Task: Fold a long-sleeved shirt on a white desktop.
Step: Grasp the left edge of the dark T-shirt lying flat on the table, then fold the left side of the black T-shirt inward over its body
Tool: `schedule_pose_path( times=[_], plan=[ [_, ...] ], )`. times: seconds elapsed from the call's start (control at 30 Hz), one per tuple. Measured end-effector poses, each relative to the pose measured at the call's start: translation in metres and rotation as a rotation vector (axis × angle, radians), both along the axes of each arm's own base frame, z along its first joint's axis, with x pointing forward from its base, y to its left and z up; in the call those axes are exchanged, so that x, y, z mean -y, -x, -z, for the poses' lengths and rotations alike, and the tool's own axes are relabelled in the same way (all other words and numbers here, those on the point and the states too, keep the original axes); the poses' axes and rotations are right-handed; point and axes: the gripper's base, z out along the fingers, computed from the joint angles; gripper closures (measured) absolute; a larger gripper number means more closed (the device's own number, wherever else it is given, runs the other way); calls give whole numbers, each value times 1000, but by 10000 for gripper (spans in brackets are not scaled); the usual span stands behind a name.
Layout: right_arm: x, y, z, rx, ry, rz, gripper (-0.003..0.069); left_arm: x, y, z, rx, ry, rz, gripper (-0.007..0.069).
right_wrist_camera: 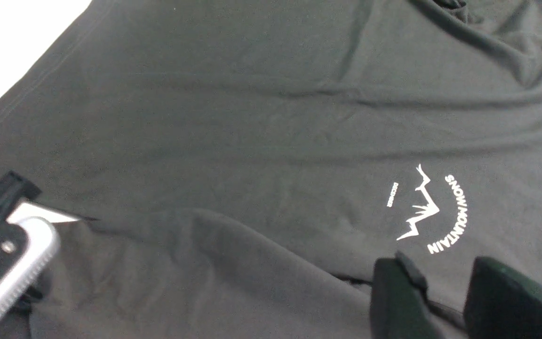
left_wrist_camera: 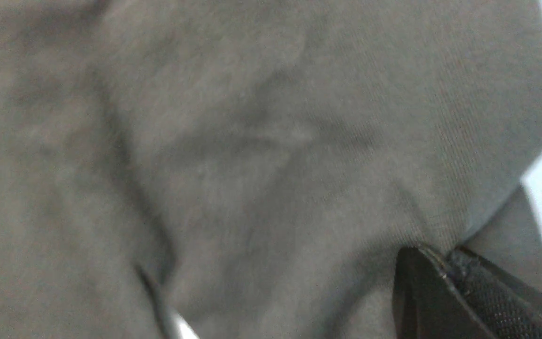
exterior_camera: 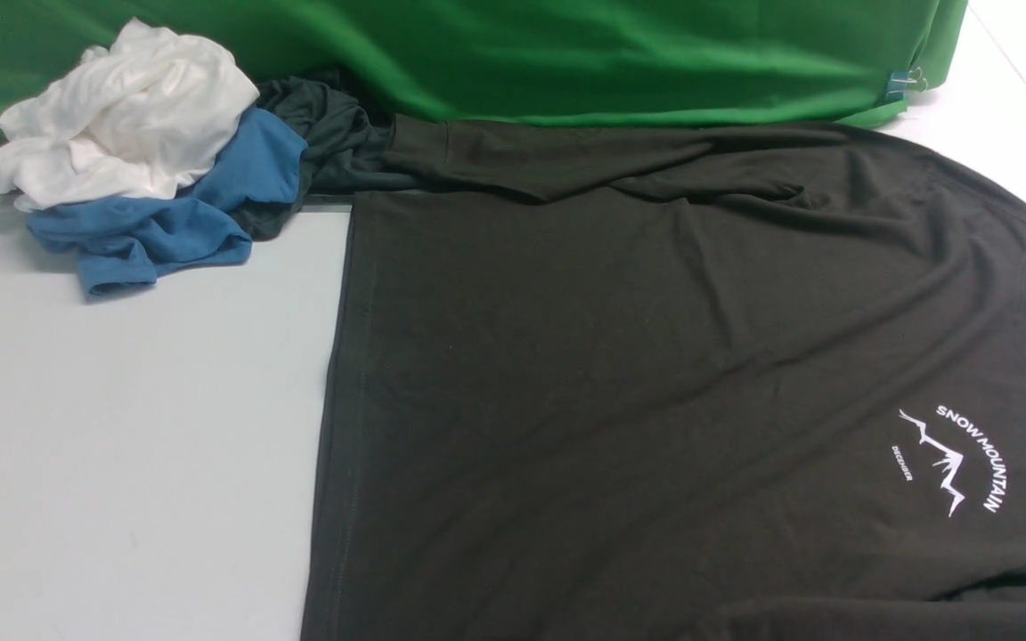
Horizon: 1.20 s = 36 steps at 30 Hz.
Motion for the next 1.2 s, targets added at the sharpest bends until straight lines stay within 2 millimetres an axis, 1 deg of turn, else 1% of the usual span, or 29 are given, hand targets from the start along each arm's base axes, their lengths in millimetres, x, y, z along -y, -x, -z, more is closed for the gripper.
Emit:
schedule_pose_path(
  times=[0.03,0.1,0.2,0.27,0.33,0.47,0.57,0.73,0.77,0.8,0.93,0.97,1.1,1.2],
  plan=[
    [0,0,0,0,0,0,417,0,0,-1,0,4,-1,601],
    [-1,0,0,-1,-6,-3,417,-3,1,-16,6,54,-10,601],
    [-1,0,0,-2,-6,-3,417,-7,-1,-29,9,106,-36,601],
    [-1,0,0,-2,-7,-4,417,-10,-9,-34,-3,111,-84,601],
    [-1,0,0,-2,-7,-4,417,-15,-22,-36,-15,102,-140,601],
    [-1,0,0,-7,-18,5,417,-22,-44,-42,-45,117,-194,601],
    [-1,0,0,-8,-20,7,417,-27,-55,-45,-81,129,-218,601],
    [-1,0,0,-9,-23,6,417,-42,-83,-53,-105,146,-323,601],
    [-1,0,0,-9,-23,6,417,-42,-84,-53,-105,145,-327,601],
    [-1,0,0,-9,-24,7,417,-46,-92,-56,-107,158,-350,601],
    [-1,0,0,-9,-24,7,417,-52,-108,-65,-113,200,-409,601],
    [-1,0,0,-9,-24,7,417,-53,-109,-66,-114,203,-413,601],
    [-1,0,0,-9,-24,7,417,-63,-129,-76,-92,238,-479,601],
    [-1,0,0,-9,-24,7,417,-69,-137,-79,-81,248,-513,601]
  ],
)
